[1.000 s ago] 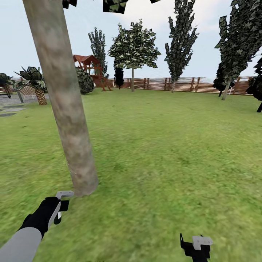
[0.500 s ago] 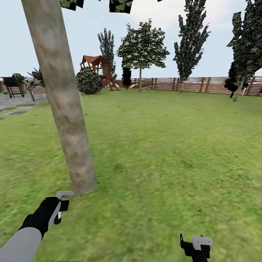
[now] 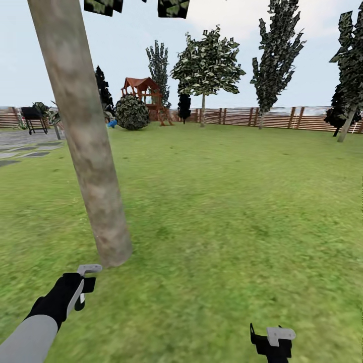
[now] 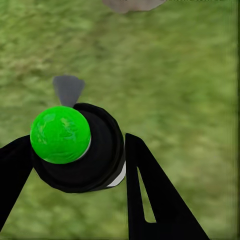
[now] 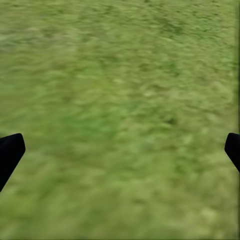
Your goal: In the garden, pick up the pesticide atomizer on the floor and spray pesticide onto both trees until each tree trunk is fully covered.
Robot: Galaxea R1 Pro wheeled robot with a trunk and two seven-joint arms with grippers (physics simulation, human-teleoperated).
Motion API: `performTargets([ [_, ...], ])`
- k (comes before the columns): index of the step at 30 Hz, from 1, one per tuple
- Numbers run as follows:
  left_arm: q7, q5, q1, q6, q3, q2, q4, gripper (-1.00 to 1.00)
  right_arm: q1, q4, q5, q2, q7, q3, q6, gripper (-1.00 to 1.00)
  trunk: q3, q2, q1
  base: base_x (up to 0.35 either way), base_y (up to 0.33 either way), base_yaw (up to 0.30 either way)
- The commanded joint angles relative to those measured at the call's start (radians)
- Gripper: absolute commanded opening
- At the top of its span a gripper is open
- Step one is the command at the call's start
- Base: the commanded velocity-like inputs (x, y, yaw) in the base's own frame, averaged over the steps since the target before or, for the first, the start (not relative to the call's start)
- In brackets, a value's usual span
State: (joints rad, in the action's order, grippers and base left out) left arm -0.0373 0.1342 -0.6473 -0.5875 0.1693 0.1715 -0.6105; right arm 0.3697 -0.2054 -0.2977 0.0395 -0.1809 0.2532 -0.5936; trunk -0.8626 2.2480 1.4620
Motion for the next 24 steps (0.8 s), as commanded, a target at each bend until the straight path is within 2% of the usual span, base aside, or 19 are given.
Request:
performTargets([
  [1, 0.002, 0.001, 0.0, 0.0, 0.0, 0.001, -0.001, -1.0, 0.0, 0.0, 0.0, 0.0, 0.0, 0.0, 0.0, 1.0, 0.0, 0.0, 0.0, 0.0, -0.044, 0.0],
  [5, 0.007, 0.0, -0.005, -0.001, 0.0, -0.001, -0.013, -1.0, 0.0, 0.0, 0.0, 0.0, 0.0, 0.0, 0.0, 1.0, 0.0, 0.0, 0.0, 0.0, -0.014, 0.0],
  [9, 0.012, 0.001, -0.022, -0.006, -0.007, -0.017, -0.016, -1.0, 0.0, 0.0, 0.0, 0.001, 0.0, 0.001, 0.0, 1.0, 0.0, 0.0, 0.0, 0.0, -0.002, 0.0],
  [12, 0.012, 0.007, -0.076, -0.014, -0.007, -0.003, -0.016, -1.0, 0.0, 0.0, 0.0, 0.001, 0.0, 0.001, 0.0, 1.0, 0.0, 0.0, 0.0, 0.0, 0.0, 0.0],
  [14, 0.012, 0.009, -0.084, -0.015, -0.008, 0.017, -0.017, -1.0, 0.0, 0.0, 0.0, 0.001, 0.0, 0.001, 0.0, 1.0, 0.0, 0.0, 0.0, 0.0, 0.0, 0.0],
  [16, 0.011, 0.008, -0.082, -0.014, -0.015, 0.02, -0.02, -1.0, 0.0, 0.0, 0.0, 0.001, 0.0, 0.001, 0.0, 1.0, 0.0, 0.0, 0.0, 0.039, 0.0, 0.0],
  [24, 0.013, 0.004, -0.082, -0.016, -0.013, 0.001, -0.02, -1.0, 0.0, 0.0, 0.0, 0.001, 0.0, 0.001, 0.0, 1.0, 0.0, 0.0, 0.0, 0.292, 0.0, 0.0],
])
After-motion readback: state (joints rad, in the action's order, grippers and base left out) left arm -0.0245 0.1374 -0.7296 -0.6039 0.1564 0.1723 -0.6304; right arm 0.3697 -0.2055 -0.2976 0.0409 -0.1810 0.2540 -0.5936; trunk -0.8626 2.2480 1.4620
